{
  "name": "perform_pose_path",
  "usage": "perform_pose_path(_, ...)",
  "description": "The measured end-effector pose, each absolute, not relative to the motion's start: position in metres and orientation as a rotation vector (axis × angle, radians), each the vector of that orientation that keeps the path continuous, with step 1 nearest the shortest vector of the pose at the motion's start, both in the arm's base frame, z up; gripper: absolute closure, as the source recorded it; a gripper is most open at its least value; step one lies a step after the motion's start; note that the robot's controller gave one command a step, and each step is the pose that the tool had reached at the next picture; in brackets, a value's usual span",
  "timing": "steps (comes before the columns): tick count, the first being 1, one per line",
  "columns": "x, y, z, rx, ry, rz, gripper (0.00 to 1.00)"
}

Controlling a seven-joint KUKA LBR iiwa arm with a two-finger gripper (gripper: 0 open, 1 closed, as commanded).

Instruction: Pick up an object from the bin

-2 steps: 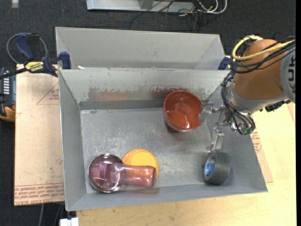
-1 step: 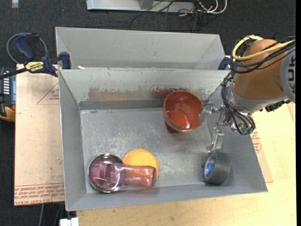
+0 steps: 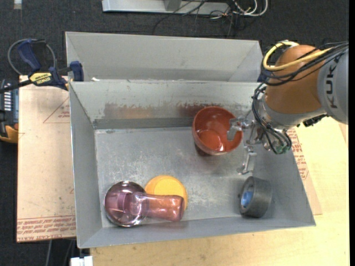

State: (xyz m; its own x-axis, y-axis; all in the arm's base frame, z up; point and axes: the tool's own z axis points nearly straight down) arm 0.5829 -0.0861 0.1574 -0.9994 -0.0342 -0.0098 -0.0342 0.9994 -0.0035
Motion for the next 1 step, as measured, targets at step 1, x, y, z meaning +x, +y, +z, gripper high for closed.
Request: perform_pose_path(1,0.5967,-0.0561,0.1264,0.007,3.131,-0.003,1.0)
